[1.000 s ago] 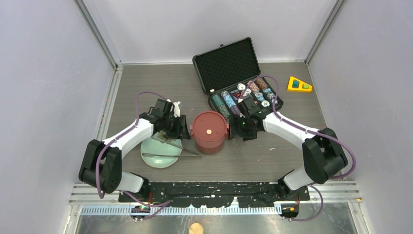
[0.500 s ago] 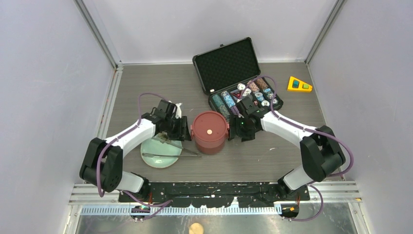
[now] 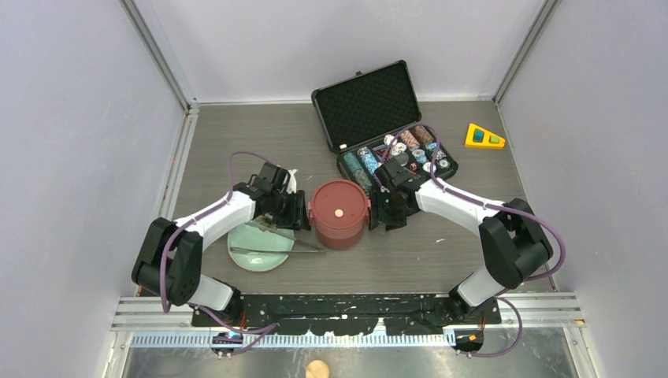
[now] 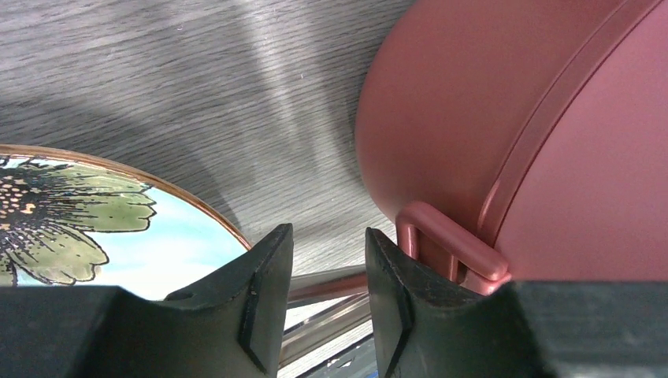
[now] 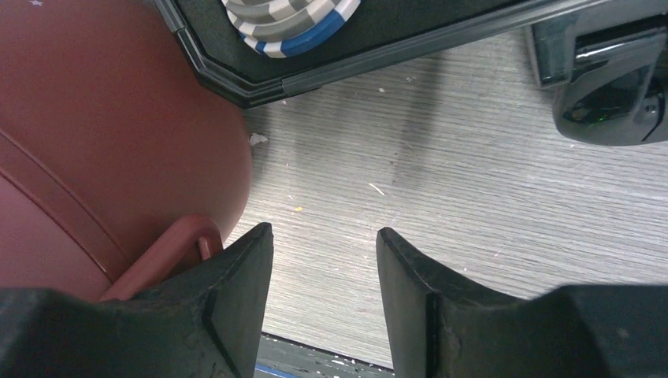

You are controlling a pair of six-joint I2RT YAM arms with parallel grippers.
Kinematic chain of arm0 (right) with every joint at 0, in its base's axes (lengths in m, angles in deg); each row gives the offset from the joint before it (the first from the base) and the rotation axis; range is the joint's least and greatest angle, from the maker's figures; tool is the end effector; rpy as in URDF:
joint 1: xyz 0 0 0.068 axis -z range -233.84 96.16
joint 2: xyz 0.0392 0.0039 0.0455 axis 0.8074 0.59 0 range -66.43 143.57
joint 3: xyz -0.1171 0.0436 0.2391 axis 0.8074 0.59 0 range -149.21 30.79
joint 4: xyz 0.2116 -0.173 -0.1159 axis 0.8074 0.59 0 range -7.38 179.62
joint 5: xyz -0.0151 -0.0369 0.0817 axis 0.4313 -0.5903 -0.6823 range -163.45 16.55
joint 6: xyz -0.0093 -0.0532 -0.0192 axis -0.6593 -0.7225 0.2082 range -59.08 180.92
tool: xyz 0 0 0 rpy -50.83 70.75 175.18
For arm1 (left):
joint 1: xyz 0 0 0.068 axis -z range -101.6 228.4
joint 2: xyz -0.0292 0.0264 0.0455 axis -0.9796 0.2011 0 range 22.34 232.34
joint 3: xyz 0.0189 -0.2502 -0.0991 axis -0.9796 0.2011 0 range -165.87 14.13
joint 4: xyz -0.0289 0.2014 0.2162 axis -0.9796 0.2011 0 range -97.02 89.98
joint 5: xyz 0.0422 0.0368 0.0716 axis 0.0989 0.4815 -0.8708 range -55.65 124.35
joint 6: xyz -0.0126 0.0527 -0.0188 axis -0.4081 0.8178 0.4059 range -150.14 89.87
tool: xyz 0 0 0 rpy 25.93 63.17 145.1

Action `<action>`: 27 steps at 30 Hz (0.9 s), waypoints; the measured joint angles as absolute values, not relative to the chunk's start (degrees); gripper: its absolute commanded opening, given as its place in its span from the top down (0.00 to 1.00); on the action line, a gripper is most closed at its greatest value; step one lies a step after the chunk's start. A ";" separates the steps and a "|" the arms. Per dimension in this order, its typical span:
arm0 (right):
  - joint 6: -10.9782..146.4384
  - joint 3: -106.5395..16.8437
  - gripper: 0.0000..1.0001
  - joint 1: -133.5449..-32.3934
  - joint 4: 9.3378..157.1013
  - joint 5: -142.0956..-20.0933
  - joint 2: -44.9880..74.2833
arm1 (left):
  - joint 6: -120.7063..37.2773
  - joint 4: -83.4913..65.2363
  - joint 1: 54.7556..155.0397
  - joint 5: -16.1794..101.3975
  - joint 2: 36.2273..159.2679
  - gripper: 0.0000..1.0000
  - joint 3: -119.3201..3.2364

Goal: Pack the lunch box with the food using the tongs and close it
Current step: Close the fastener on the packing box.

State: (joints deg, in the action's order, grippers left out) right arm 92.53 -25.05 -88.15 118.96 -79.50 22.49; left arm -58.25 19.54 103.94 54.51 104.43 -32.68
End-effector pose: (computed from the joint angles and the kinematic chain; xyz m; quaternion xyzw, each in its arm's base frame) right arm 0.2658 0.1865 0.1633 -0.0325 0.9821 0.1405 0.1214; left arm 0.2667 -0.1430 0.1589 0.0211 0.9557 -0.2597 0.1371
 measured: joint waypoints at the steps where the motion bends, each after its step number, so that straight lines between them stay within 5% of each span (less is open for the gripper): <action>1: 92.53 -25.05 0.46 -88.23 118.98 -79.52 22.60 | -58.25 19.48 103.98 54.53 104.60 0.60 -32.68; 11: 92.47 -25.57 0.58 -89.48 118.68 -80.02 23.67 | -58.49 19.24 104.77 55.34 106.15 0.69 -32.70; 27: 92.44 -26.69 0.64 -90.77 119.14 -79.98 25.25 | -58.80 19.43 105.77 54.64 107.46 0.76 -33.53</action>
State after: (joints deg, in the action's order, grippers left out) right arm 92.44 -26.69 -90.77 119.14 -79.98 25.25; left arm -58.80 19.43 105.77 54.64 107.46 -33.53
